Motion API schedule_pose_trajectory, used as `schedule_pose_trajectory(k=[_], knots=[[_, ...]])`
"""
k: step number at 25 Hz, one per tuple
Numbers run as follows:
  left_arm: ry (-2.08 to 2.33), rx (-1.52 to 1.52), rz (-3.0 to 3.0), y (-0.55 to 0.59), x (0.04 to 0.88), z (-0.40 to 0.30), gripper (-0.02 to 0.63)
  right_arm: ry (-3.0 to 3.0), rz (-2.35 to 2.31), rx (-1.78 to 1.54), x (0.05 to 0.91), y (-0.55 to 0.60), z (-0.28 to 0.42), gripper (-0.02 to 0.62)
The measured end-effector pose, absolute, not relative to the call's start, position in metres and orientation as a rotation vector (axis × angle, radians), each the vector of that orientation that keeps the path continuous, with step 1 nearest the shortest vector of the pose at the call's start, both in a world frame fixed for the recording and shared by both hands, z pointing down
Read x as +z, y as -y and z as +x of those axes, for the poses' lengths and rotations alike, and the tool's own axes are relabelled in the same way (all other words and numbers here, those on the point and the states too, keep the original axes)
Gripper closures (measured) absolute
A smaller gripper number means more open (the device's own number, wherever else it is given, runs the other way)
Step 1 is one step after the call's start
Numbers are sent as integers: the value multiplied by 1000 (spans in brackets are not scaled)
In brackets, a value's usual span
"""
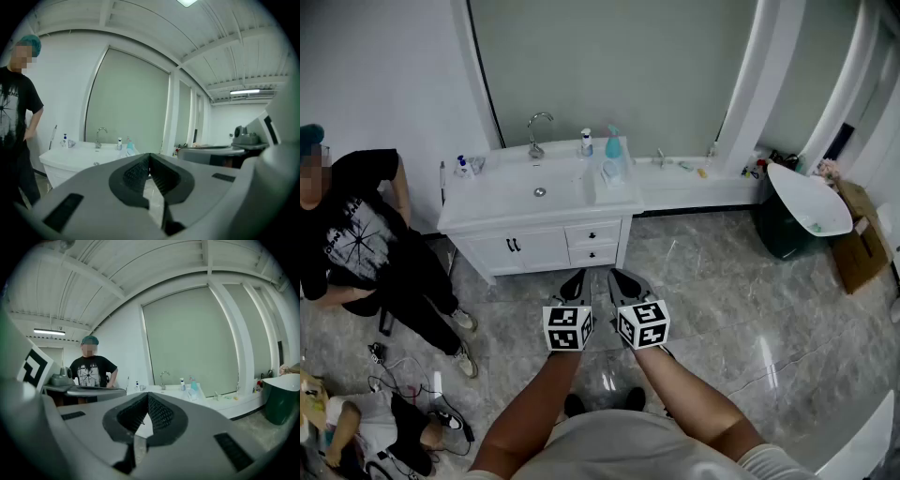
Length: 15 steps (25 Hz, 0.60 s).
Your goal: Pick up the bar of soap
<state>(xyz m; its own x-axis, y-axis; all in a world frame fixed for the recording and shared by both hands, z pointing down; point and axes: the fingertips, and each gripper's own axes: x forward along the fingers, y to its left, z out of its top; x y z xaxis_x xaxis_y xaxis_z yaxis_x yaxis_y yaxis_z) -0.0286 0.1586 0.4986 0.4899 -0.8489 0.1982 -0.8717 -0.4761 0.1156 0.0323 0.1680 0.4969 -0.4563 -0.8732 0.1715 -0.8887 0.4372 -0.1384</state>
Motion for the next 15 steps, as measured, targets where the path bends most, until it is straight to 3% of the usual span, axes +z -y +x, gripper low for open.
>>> schedule_pose_trajectory(k=[15], knots=[[1427,166,2571,-155,495,-41,597,2568,1635,269,493,-168,14,591]])
